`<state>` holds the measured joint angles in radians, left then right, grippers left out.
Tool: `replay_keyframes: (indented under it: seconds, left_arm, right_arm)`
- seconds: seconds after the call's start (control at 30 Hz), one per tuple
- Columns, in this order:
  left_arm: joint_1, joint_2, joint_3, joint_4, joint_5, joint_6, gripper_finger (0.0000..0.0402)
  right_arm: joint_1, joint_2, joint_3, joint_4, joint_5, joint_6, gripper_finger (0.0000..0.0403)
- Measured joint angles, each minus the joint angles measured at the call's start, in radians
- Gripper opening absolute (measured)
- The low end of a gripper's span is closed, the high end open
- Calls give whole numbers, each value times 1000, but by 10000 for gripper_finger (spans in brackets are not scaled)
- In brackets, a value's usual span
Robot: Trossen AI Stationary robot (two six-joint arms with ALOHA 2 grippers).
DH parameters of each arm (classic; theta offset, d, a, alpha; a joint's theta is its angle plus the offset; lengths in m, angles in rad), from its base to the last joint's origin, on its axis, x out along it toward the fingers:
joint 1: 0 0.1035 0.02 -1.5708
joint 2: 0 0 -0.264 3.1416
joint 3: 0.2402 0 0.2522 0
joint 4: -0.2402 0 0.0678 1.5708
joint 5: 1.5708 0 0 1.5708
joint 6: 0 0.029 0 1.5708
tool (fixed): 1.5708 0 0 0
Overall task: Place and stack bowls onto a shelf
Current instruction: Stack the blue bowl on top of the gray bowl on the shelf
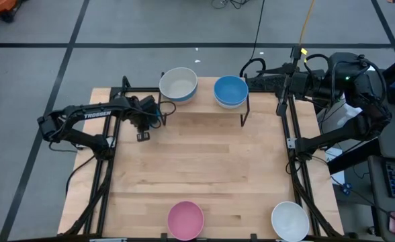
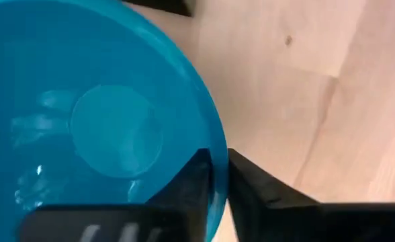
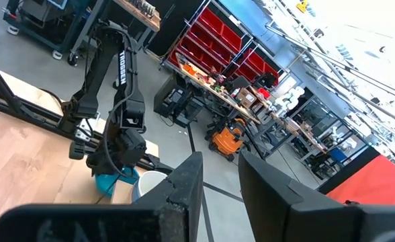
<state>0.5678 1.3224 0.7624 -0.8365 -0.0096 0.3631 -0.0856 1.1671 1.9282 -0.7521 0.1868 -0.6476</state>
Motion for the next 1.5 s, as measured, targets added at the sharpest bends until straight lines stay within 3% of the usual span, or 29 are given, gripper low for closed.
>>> replay_keyframes:
  seconds: [0.07,0.27,0.53,0.93,1.17,1.5]
  left_arm:
    - [0,-2,1,5,-14,-61,24]
    - [0,-2,3,-22,-80,-291,24]
    - [0,-62,114,-192,-91,-347,24]
    - [0,-108,585,-534,-256,-341,24]
    - [0,-108,872,-508,-306,-330,24]
    - [-7,-12,1134,-471,-292,-215,24]
  right_arm:
    - [0,0,0,0,0,0,89]
    - [0,0,0,0,0,0,89]
    - [0,0,0,0,0,-4,89]
    - [0,0,0,0,0,-20,89]
    - [0,0,0,0,0,-20,89]
    - [0,0,0,0,0,-23,89]
